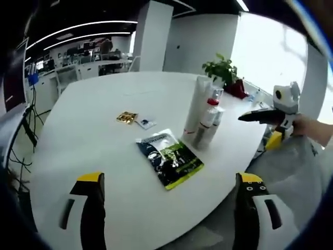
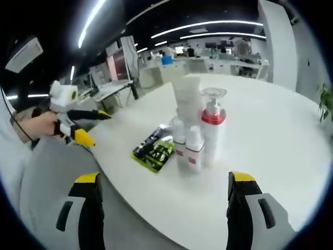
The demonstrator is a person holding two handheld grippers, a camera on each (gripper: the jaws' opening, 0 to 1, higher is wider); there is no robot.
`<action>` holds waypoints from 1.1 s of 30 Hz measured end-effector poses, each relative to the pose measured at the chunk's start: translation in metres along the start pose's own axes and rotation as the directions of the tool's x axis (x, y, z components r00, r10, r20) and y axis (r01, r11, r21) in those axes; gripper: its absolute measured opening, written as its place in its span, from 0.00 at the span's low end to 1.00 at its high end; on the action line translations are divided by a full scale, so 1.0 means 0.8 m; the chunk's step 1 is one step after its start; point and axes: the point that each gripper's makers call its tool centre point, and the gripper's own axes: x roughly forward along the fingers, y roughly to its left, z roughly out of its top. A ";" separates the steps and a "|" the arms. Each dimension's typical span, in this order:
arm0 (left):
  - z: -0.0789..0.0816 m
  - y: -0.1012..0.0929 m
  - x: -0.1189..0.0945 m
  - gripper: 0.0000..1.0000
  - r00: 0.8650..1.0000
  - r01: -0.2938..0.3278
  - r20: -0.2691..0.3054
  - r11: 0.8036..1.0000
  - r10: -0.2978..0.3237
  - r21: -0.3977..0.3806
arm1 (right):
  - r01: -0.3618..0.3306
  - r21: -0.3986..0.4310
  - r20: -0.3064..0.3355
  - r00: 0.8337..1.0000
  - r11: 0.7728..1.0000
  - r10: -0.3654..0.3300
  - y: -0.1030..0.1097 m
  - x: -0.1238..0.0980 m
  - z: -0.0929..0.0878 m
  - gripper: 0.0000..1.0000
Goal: Arrange the skincare products in the storage area until every visible bottle or jar stands upright without overlapping.
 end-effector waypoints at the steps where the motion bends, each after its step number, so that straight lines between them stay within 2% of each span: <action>1: 0.000 0.001 0.000 0.99 1.000 -0.003 0.001 1.000 0.003 0.000 | 0.000 -0.003 -0.004 1.000 1.000 0.000 0.000 0.001 0.000 0.99; 11: -0.003 0.001 0.002 0.99 1.000 0.000 -0.002 1.000 0.000 -0.010 | 0.003 -0.008 -0.018 1.000 1.000 -0.003 0.001 0.003 -0.003 0.99; 16: -0.008 0.010 0.001 0.98 1.000 -0.017 -0.010 0.999 0.016 -0.033 | 0.005 -0.013 -0.028 1.000 1.000 -0.005 0.003 0.004 -0.005 0.99; 30: -0.011 0.010 0.003 0.98 1.000 -0.004 -0.025 0.999 0.003 -0.038 | 0.018 0.004 -0.014 1.000 1.000 -0.018 -0.001 0.003 -0.003 0.99; 33: -0.011 0.015 0.002 0.98 1.000 -0.006 -0.021 0.997 0.005 -0.075 | 0.019 0.005 -0.013 1.000 1.000 -0.019 -0.002 0.003 -0.002 0.99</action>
